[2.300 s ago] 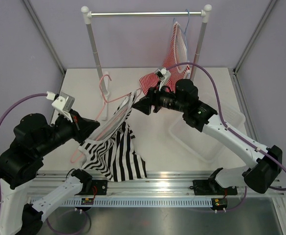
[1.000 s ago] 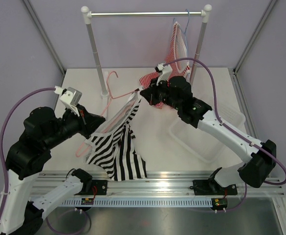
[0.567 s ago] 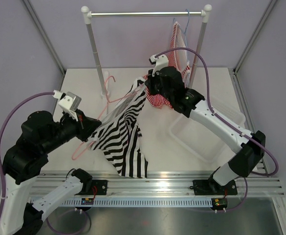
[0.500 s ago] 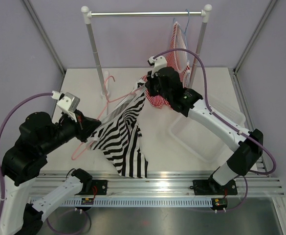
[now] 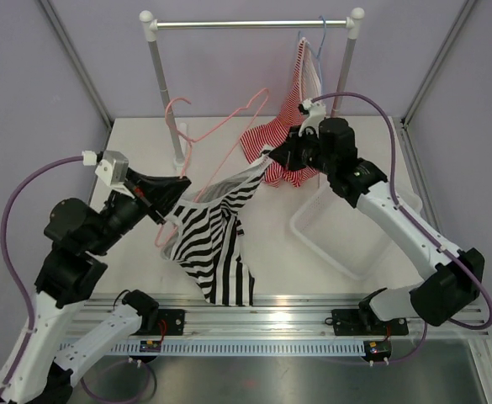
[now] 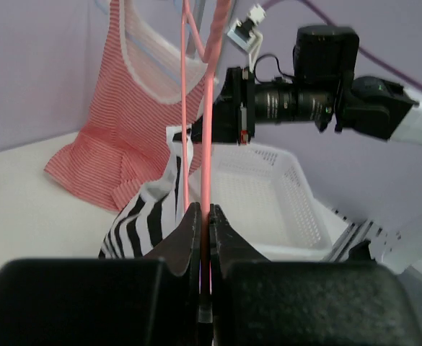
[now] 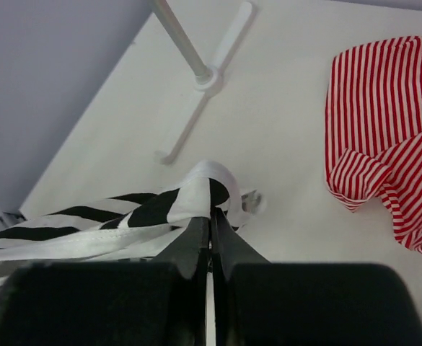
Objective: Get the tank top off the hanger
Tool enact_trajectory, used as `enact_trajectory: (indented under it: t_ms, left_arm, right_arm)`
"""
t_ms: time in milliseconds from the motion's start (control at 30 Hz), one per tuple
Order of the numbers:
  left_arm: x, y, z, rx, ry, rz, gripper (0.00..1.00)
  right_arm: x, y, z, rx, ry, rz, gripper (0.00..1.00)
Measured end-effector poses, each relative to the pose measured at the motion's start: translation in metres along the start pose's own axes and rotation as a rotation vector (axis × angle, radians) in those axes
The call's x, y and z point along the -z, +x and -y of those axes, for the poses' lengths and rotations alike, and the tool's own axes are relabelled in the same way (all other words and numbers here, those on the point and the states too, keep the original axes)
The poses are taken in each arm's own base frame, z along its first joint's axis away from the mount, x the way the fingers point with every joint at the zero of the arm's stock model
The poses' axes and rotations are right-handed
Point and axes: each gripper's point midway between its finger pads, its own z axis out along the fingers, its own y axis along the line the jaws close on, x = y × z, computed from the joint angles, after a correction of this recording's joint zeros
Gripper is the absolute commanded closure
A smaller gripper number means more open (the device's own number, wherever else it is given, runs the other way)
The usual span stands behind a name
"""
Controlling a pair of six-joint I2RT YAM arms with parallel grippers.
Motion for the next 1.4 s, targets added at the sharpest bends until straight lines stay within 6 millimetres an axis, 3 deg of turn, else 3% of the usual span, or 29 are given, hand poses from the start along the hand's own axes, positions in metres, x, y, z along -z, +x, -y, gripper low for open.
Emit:
enact_trajectory:
  t_ms: [67, 267, 400, 467, 567, 667, 733, 767, 833, 867, 900, 933, 1000, 1067, 1200, 1300, 1400]
  left_arm:
    - [-0.020, -0.003, -0.001, 0.024, 0.032, 0.069, 1.00]
    - [-0.088, -0.029, -0.004, 0.042, 0.103, 0.234, 1.00]
    - [-0.117, -0.038, -0.002, 0.021, 0.137, 0.303, 1.00]
    - [-0.120, -0.046, -0.004, 0.020, 0.114, 0.320, 1.00]
    - [-0.110, -0.065, -0.006, 0.012, 0.067, 0.365, 1.00]
    - [-0.084, -0.077, -0.017, 0.028, -0.049, 0.365, 1.00]
    - [-0.064, -0.078, -0.030, 0.048, -0.156, 0.347, 1.00]
    - [-0.055, -0.075, -0.038, 0.058, -0.215, 0.326, 1.00]
    - [-0.037, -0.065, -0.054, 0.074, -0.325, 0.274, 1.00]
    - [-0.032, -0.058, -0.061, 0.080, -0.373, 0.236, 1.00]
    - [-0.028, -0.053, -0.065, 0.082, -0.405, 0.205, 1.00]
    - [-0.025, -0.044, -0.071, 0.084, -0.443, 0.155, 1.00]
    - [-0.023, -0.030, -0.078, 0.082, -0.493, 0.070, 1.00]
    - [-0.024, -0.015, -0.085, 0.080, -0.541, -0.022, 1.00]
    - [-0.031, 0.010, -0.100, 0.062, -0.631, -0.187, 1.00]
    - [-0.047, 0.017, -0.108, 0.043, -0.665, -0.255, 1.00]
    - [-0.070, 0.013, -0.112, 0.018, -0.672, -0.293, 1.00]
  right_arm:
    - [0.013, -0.005, -0.003, -0.044, -0.045, 0.022, 1.00]
    - [0.052, -0.022, -0.046, -0.049, -0.233, 0.074, 1.00]
    - [0.067, -0.027, -0.063, -0.030, -0.310, 0.078, 1.00]
    - [0.067, -0.024, -0.064, -0.032, -0.318, 0.064, 1.00]
    - [0.065, -0.014, -0.060, -0.045, -0.307, 0.034, 1.00]
    - [0.059, 0.004, -0.057, -0.058, -0.295, -0.002, 1.00]
    - [0.051, 0.027, -0.059, -0.064, -0.290, -0.047, 1.00]
    - [0.047, 0.045, -0.061, -0.068, -0.292, -0.086, 0.95]
    - [0.036, 0.078, -0.064, -0.081, -0.293, -0.166, 0.73]
    - [0.030, 0.096, -0.063, -0.093, -0.286, -0.212, 0.34]
    - [0.026, 0.113, -0.060, -0.106, -0.271, -0.253, 0.12]
    - [0.023, 0.127, -0.055, -0.106, -0.250, -0.285, 0.01]
    - [0.022, 0.144, -0.040, -0.115, -0.184, -0.321, 0.01]
    - [0.024, 0.143, -0.031, -0.110, -0.127, -0.312, 0.01]
    - [0.043, 0.117, -0.024, -0.078, -0.057, -0.218, 0.01]
    - [0.060, 0.093, -0.028, -0.063, -0.055, -0.140, 0.01]
    - [0.071, 0.082, -0.032, -0.059, -0.065, -0.100, 0.00]
